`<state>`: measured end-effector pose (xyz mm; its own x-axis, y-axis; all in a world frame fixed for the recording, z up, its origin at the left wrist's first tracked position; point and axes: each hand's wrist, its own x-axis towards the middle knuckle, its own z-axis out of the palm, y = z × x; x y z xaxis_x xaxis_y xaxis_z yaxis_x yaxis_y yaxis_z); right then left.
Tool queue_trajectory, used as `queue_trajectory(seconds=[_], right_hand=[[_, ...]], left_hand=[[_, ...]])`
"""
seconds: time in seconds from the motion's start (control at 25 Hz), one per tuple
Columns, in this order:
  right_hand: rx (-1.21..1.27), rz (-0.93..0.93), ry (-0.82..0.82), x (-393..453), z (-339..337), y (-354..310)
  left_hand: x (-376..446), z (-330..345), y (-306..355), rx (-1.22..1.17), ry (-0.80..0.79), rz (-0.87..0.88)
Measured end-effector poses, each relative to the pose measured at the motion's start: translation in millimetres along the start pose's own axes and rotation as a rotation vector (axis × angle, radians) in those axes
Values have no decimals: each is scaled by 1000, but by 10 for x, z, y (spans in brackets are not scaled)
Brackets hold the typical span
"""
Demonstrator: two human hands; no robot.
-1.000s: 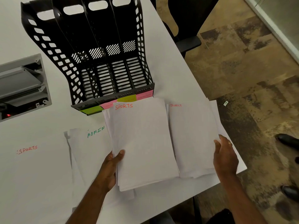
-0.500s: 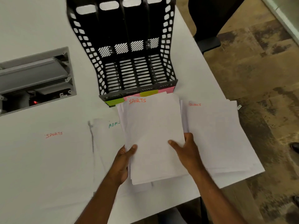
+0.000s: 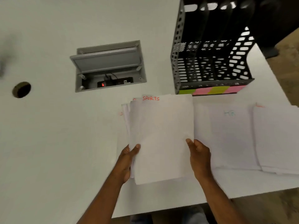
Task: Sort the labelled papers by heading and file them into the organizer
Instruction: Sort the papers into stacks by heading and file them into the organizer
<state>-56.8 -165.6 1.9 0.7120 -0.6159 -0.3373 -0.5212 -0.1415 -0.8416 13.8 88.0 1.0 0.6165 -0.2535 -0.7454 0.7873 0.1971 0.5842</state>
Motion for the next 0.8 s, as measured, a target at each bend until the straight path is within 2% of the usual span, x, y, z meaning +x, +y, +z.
queue_trajectory(seconds=[0.12,0.28,0.4,0.52,0.64,0.8], right_hand=[[-48,-14,-7,-287,437,-120],[-192,-101,118,-432,824,-199],[-309,-94,149,-420,1012,-115],[-457,-68,171,-403,1084,0],[-549,-130,200,-419,1140,63],[-547,-102,146,-469,1237,25]], left_hand=[[-141,-526,198,1,32,43],[-220,-1134,402,-15,93,74],[-212,-1475,541,-41,114,92],[-182,-1691,675,-95,128,122],[-152,-1814,757,-145,119,153],[-120,-1812,724,-126,78,136]])
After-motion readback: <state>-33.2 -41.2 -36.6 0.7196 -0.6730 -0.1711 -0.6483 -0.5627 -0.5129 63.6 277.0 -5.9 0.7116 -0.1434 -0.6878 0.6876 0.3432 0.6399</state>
